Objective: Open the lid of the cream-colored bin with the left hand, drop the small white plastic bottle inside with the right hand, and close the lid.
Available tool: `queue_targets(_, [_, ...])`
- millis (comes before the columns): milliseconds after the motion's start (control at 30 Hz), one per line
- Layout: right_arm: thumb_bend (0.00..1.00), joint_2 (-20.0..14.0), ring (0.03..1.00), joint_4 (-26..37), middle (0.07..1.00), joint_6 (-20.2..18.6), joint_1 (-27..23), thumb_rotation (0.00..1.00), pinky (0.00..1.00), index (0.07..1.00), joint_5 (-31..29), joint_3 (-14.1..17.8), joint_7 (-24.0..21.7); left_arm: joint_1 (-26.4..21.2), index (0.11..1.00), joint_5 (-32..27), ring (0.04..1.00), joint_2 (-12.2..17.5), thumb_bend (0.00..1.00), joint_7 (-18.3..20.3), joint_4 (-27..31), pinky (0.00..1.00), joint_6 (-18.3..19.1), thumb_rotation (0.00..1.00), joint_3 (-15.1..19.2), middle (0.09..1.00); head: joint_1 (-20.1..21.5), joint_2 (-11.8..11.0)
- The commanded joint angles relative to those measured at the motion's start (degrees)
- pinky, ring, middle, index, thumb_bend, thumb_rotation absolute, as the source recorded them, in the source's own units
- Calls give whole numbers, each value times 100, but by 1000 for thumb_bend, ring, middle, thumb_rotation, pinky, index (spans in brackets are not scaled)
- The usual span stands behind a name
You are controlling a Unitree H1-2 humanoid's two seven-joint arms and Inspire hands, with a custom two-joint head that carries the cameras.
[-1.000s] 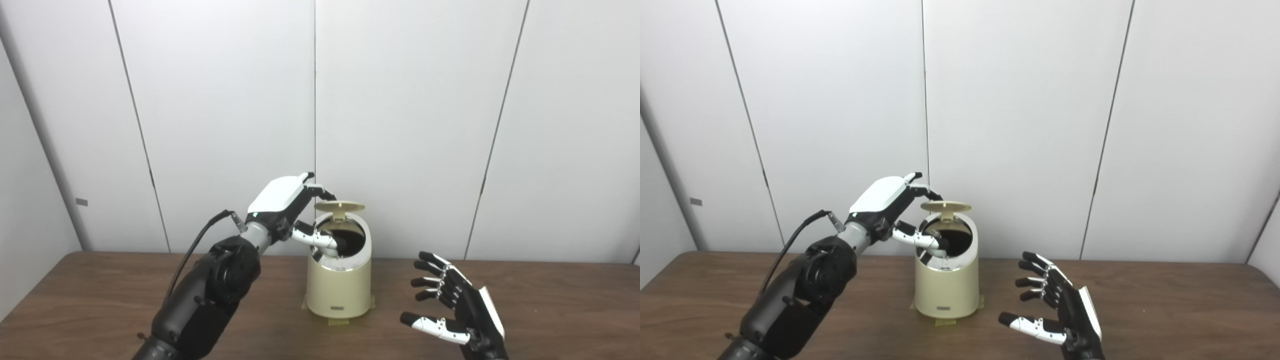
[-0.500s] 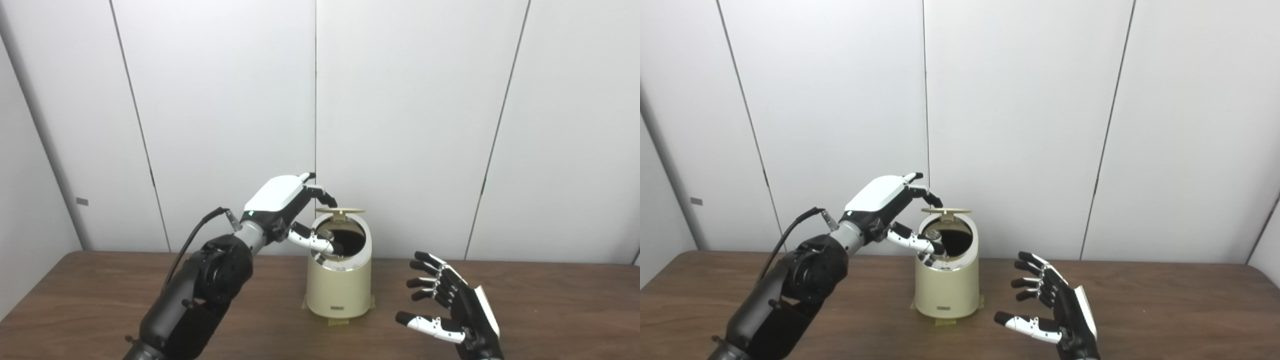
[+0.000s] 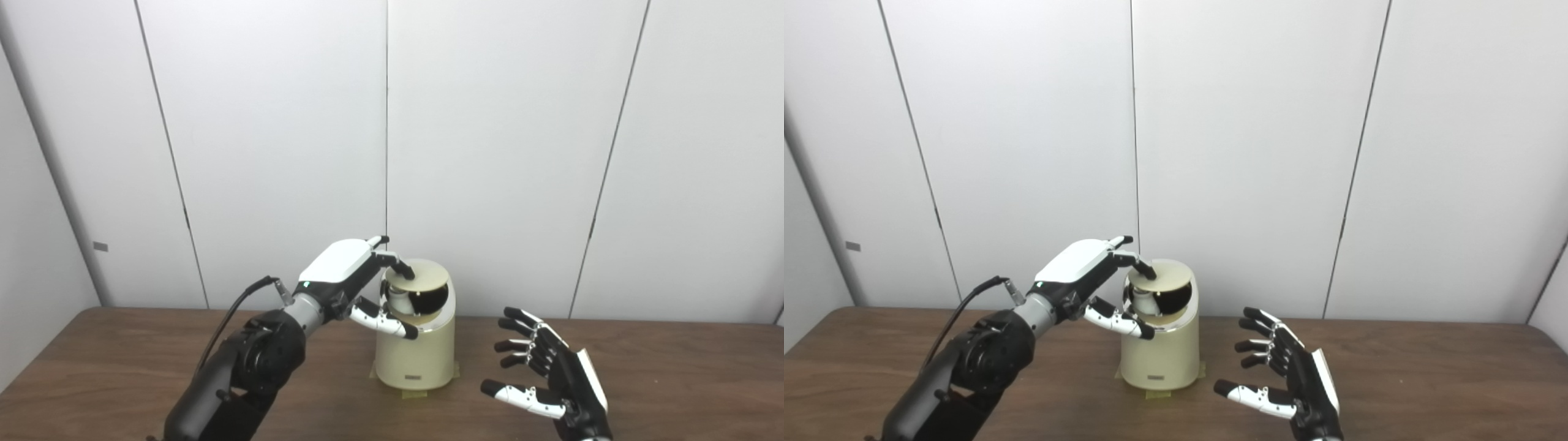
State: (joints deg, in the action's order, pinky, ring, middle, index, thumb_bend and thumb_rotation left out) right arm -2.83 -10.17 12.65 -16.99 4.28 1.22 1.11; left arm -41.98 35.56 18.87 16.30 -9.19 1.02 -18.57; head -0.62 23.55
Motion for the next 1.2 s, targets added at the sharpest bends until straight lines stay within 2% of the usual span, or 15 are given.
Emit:
queue_targets(0, [827,35,631,242,768,16,-256,170,522,770,-38,8,45,-214,726,31,998,82,1000,-20,242,1000,-137,429,16,779,3,12])
queue_targets(600, [831,37,619,320,763,-22,-258,176,508,769,78,-53,136,-39,722,-23,999,55,1000,257,453,1000,-145,379,-27,790,57,121])
queue_targets(667, [830,35,619,332,760,-25,-255,175,509,769,76,-52,133,-45,726,55,999,80,1000,332,481,1000,-113,394,-78,787,57,121])
queue_targets(933, [824,19,618,425,759,-97,-229,191,512,770,142,-76,124,3,760,952,975,250,974,272,364,1000,-400,429,-566,789,90,180])
queue_targets(1167, [824,25,623,465,762,-107,-214,182,512,772,91,-73,108,64,783,1361,978,269,978,468,309,1000,-356,427,-789,808,107,219])
